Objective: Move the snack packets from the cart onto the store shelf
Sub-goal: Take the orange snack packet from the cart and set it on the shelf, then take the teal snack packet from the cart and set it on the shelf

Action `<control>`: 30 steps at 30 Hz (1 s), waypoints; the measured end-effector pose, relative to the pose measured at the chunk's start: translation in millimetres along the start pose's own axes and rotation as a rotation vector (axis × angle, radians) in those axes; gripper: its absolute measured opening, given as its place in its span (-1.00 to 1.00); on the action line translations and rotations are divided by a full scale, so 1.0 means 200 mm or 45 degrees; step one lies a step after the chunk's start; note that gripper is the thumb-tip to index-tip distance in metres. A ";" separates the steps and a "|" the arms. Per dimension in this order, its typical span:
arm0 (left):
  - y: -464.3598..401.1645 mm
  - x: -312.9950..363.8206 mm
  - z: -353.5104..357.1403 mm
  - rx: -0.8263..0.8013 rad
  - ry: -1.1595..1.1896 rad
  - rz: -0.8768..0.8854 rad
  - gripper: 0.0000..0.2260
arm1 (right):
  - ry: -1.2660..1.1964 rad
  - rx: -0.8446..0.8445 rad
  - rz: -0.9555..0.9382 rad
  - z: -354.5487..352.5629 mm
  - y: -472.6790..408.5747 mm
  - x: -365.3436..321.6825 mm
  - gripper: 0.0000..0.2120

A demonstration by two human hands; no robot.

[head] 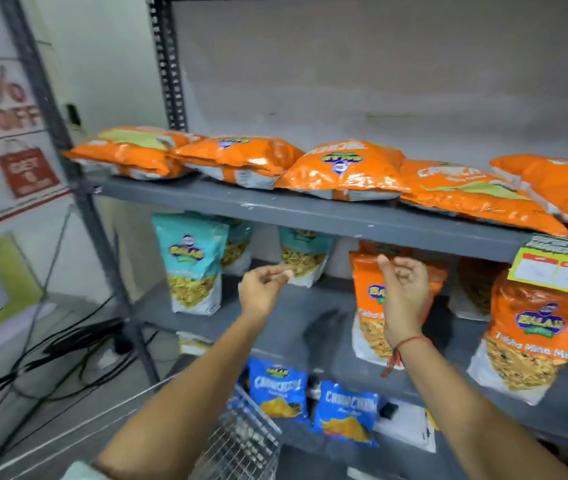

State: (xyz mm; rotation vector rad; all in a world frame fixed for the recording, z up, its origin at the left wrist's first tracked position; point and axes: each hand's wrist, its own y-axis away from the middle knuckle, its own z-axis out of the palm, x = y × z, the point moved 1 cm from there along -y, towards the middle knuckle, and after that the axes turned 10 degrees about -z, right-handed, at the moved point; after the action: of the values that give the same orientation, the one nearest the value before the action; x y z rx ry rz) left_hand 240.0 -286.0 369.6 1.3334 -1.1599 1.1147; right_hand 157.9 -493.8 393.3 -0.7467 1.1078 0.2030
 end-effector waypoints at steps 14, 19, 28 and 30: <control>0.57 -0.90 -1.85 0.589 -0.584 -0.549 -0.66 | 0.174 -1.775 0.467 0.80 1.49 0.19 -0.79; 0.84 -1.42 -2.01 0.456 -0.877 -1.088 -0.67 | 0.598 -2.279 0.526 0.88 1.81 0.67 -0.79; 1.05 -1.94 -1.73 0.375 -0.300 -1.545 -0.56 | 0.804 -2.841 0.679 1.03 2.21 1.20 -0.65; 1.04 -2.02 -1.67 0.609 -0.107 -1.536 -0.63 | 0.782 -2.839 0.789 1.06 2.27 1.20 -0.65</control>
State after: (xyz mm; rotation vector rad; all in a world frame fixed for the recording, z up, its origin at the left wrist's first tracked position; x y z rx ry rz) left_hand -21.9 67.6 14.9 2.0135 0.0264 0.4095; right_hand 196.0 -72.0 33.7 -2.4606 1.3162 2.0501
